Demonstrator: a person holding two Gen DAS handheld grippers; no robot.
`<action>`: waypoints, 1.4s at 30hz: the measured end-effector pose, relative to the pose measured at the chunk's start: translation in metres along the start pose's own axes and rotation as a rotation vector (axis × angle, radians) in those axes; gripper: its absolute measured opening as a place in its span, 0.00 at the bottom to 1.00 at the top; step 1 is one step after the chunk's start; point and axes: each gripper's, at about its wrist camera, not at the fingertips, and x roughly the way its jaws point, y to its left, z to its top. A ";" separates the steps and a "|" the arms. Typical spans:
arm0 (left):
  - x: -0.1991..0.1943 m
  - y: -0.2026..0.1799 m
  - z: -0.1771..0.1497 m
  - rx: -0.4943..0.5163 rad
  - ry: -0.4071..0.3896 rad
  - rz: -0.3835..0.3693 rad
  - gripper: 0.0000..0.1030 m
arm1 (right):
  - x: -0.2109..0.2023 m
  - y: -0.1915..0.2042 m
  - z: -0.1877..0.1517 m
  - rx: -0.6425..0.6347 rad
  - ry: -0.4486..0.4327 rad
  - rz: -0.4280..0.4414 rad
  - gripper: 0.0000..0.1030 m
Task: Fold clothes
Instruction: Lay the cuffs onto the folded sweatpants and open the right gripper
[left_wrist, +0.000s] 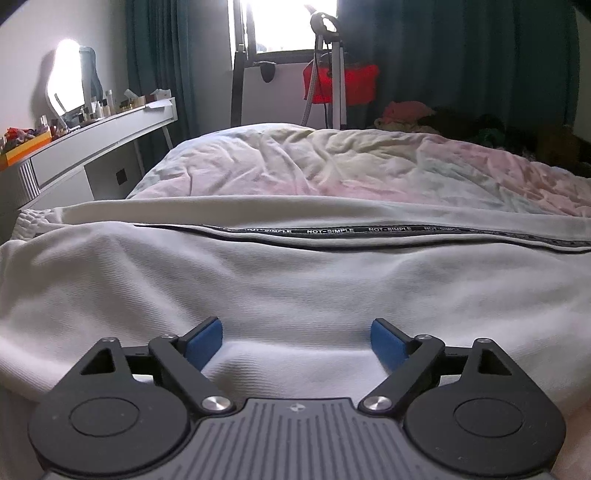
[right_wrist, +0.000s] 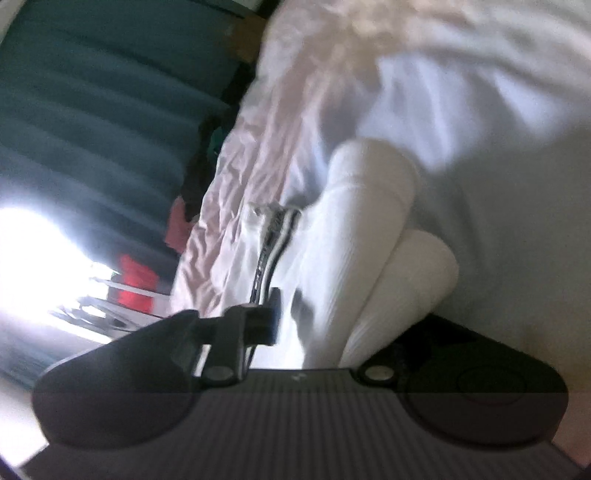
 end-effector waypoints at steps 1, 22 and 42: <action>0.000 0.000 0.001 -0.001 0.003 0.000 0.86 | -0.003 0.010 -0.001 -0.047 -0.021 -0.005 0.11; -0.019 0.050 0.024 -0.238 0.002 -0.038 0.86 | -0.080 0.213 -0.311 -1.566 -0.116 0.343 0.11; -0.016 0.062 0.028 -0.304 -0.027 -0.125 0.86 | -0.072 0.207 -0.370 -1.564 0.400 0.342 0.44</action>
